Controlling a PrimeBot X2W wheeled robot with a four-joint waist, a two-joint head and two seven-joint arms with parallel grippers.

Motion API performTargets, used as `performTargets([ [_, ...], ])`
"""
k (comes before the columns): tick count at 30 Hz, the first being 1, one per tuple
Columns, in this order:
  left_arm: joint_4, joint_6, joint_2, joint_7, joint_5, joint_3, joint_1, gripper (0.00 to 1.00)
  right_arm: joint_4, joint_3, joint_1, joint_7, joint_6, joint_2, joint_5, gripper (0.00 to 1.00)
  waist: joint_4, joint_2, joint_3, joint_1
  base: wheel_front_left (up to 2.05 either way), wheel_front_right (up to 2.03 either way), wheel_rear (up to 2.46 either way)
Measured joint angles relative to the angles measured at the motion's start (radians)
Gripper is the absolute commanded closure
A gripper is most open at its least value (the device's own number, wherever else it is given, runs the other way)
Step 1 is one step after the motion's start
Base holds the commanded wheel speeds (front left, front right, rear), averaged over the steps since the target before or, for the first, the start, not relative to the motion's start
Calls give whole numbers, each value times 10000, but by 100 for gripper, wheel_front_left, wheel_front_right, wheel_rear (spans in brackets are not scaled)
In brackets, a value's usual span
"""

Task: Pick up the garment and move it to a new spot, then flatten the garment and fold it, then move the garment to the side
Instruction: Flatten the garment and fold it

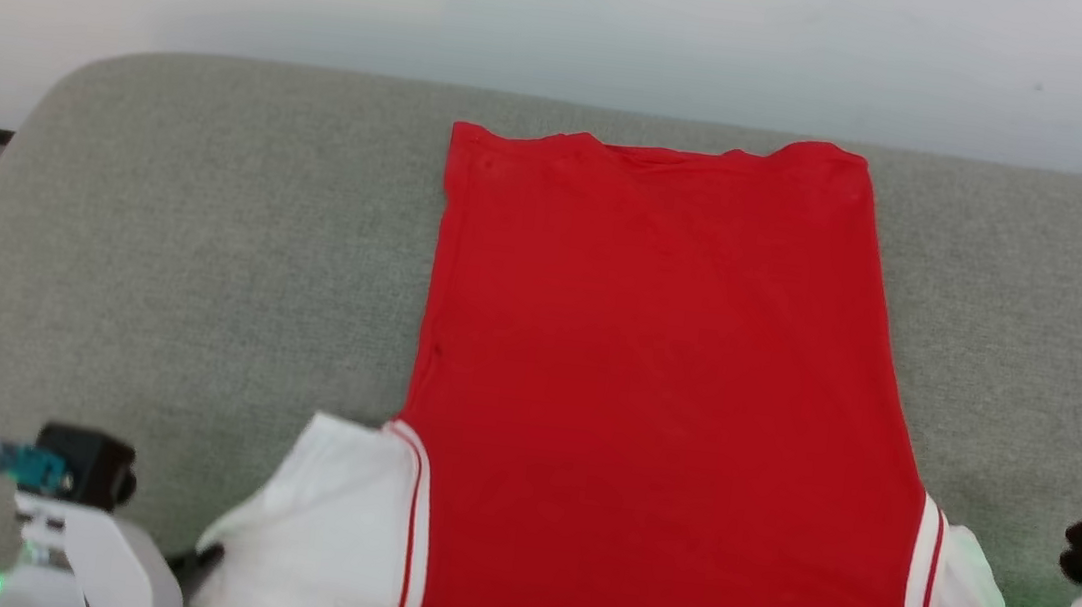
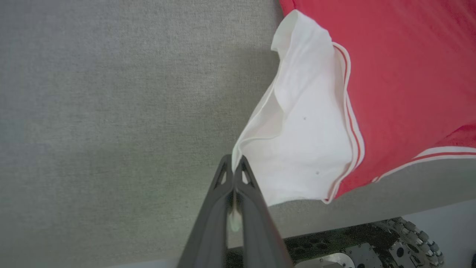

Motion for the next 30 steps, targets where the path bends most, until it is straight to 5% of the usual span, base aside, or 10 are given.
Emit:
performTargets([
  [8, -35, 29, -320, -566, 84, -180, 471, 100, 94, -871, 717, 61, 0, 784, -1237, 100, 29, 0, 309, 0, 0, 0, 0],
  [11, 205, -136, -619, -665, 288, -224, 354, 100, 209, -1120, 716, 113, 0, 1221, -1831, 59, 40, 0, 406, 1, 0, 0, 0],
  [12, 286, -192, -702, -711, 355, -263, 324, 100, 230, -1231, 714, 176, 0, 1354, -2000, 5, 43, 0, 440, 0, 0, 0, 0],
  [13, 376, -230, -779, -754, 418, -282, 307, 100, 234, -1335, 711, 267, 0, 1478, -2150, 0, 43, 0, 476, 1, 0, 0, 0],
  [23, 617, -499, -1193, -911, 823, -382, -32, 100, -1691, -3411, 631, 1313, 0, 1956, -2924, 0, 139, 0, 866, 0, 0, 0, 0],
  [30, 579, -723, -1476, -846, 1195, -410, -587, 100, -1870, -4711, -1334, 577, 0, 2890, -4677, 0, 343, 1, 1420, 0, 0, 0, 0],
])
